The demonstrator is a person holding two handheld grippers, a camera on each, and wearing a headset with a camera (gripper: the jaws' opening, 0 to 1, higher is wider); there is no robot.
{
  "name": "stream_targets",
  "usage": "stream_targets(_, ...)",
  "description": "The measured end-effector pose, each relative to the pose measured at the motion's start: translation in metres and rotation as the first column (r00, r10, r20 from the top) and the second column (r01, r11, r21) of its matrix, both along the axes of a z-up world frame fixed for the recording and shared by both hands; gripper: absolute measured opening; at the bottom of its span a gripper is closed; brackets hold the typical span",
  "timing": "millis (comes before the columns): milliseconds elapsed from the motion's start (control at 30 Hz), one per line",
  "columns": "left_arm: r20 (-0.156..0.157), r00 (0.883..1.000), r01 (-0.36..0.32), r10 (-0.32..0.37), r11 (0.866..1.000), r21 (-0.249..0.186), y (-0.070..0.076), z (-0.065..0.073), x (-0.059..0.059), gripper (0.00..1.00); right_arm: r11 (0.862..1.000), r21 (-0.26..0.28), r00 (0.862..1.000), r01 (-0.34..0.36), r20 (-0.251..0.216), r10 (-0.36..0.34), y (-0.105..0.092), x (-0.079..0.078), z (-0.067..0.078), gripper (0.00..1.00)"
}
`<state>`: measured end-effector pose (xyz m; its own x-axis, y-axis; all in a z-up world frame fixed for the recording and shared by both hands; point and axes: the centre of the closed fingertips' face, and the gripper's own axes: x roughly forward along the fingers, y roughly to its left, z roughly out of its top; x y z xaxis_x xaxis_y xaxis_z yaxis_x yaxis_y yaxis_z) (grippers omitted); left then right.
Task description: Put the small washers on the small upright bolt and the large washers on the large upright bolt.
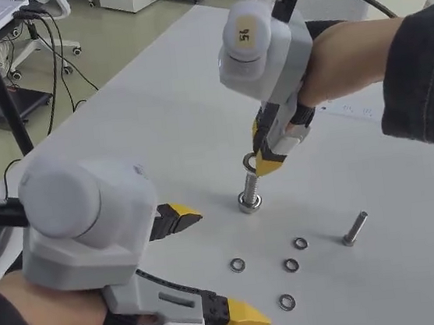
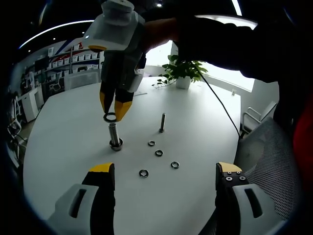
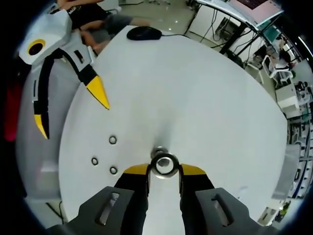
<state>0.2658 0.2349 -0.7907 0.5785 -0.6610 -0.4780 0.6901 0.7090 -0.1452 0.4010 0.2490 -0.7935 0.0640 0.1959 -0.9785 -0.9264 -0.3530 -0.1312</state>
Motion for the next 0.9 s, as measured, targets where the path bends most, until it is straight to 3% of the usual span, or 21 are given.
stream_targets(900,0.002,1.0,-0.018,0.018,1.0,-0.007,-0.001,-0.002,-0.005,0.85,1.0,-0.029,1.0,0.001,-0.026,-0.002,-0.003,-0.008,-0.021,0.24)
